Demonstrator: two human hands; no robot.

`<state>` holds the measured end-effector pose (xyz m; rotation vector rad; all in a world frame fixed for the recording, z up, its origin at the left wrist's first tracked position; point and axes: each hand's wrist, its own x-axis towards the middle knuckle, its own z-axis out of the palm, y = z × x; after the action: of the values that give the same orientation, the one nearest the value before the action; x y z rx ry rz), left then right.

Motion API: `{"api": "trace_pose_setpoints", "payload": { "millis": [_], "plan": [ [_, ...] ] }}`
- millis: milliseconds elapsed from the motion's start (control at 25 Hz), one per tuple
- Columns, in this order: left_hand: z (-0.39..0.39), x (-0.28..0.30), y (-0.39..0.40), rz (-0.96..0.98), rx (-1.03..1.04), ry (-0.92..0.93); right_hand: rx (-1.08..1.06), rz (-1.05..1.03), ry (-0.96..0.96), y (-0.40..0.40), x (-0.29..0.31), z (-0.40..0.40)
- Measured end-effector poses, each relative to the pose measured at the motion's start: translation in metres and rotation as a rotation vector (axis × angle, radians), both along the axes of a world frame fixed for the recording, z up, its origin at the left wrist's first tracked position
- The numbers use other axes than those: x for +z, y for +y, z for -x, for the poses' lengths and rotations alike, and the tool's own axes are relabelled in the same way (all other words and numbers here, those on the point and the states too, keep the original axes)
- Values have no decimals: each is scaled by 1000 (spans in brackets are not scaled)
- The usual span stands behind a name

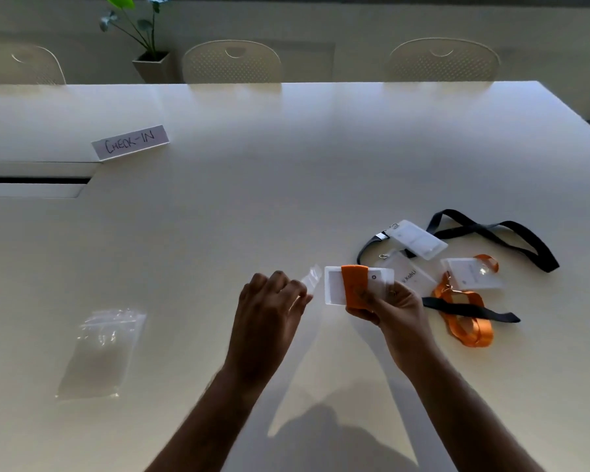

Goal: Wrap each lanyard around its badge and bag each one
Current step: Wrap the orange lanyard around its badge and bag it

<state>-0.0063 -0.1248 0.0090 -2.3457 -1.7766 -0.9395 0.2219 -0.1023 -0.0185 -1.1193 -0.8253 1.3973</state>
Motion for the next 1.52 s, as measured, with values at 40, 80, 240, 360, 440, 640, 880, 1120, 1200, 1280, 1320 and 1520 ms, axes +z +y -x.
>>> {"api": "trace_pose_setpoints", "payload": {
  "millis": [40,80,240,360,440,640,880,1120,1200,1280,1320,1520],
  "plan": [
    [-8,-5,-3,22,-13,-25,-13,2,1,-1,1,-6],
    [-15,-10,-6,43,-27,-40,-24,5,-3,-2,2,-13],
    [-36,-26,-20,122,-64,-112,-20,27,-6,-6,6,-37],
    [-49,-38,-30,220,-102,-85,-10,64,10,-7,5,-54],
    [-62,-43,-37,290,-117,-70,22,69,20,-9,5,-70],
    [-63,-41,-39,419,-38,-175,90,98,-9,-11,2,-75],
    [-95,-27,-17,437,174,19,164,114,-61,-16,1,-87],
    [-110,-24,-7,509,245,70,186,120,-32,-23,1,-96],
    [-108,-25,-7,526,239,45,188,126,-37,-24,2,-99],
    [-108,-26,-9,535,240,8,184,129,-42,-23,2,-101],
    [-110,-26,-10,542,239,-11,186,123,-47,-22,1,-102],
    [-122,-28,-12,552,202,-84,194,71,-142,-18,0,-99]
  ]
}}
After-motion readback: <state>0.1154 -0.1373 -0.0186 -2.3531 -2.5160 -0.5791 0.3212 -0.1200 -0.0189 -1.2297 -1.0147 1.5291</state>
